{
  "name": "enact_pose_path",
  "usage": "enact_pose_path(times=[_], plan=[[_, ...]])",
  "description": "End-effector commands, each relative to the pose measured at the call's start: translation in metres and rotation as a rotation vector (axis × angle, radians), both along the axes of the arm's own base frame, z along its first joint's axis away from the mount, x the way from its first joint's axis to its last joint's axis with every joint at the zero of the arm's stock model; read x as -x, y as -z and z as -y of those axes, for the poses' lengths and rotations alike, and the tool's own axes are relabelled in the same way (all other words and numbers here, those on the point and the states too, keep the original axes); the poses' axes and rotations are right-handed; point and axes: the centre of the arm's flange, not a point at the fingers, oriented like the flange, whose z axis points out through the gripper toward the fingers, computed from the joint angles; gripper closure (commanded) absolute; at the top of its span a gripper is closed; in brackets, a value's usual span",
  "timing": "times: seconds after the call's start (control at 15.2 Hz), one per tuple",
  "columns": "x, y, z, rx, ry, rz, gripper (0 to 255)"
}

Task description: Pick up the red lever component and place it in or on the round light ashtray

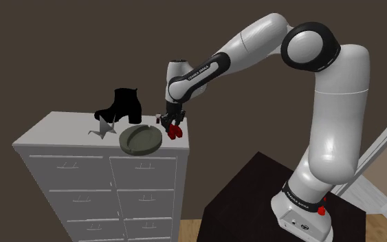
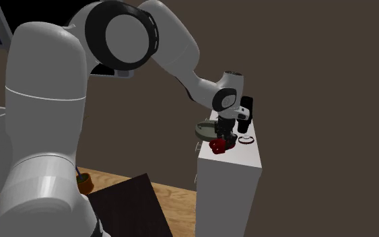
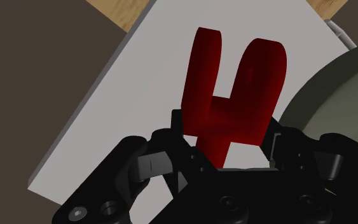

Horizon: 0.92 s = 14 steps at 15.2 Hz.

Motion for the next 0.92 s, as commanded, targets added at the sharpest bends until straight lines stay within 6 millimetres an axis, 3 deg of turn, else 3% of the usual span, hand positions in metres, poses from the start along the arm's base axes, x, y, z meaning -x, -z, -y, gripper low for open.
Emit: enact_pose_path(times=[0.0,0.33,0.86], plan=[[0.0,0.0,0.0,0.0,0.0,0.0,255],[0.0,0.0,0.0,0.0,0.0,0.0,255],[0.0,-0.042,0.0,0.0,0.0,0.0,255]])
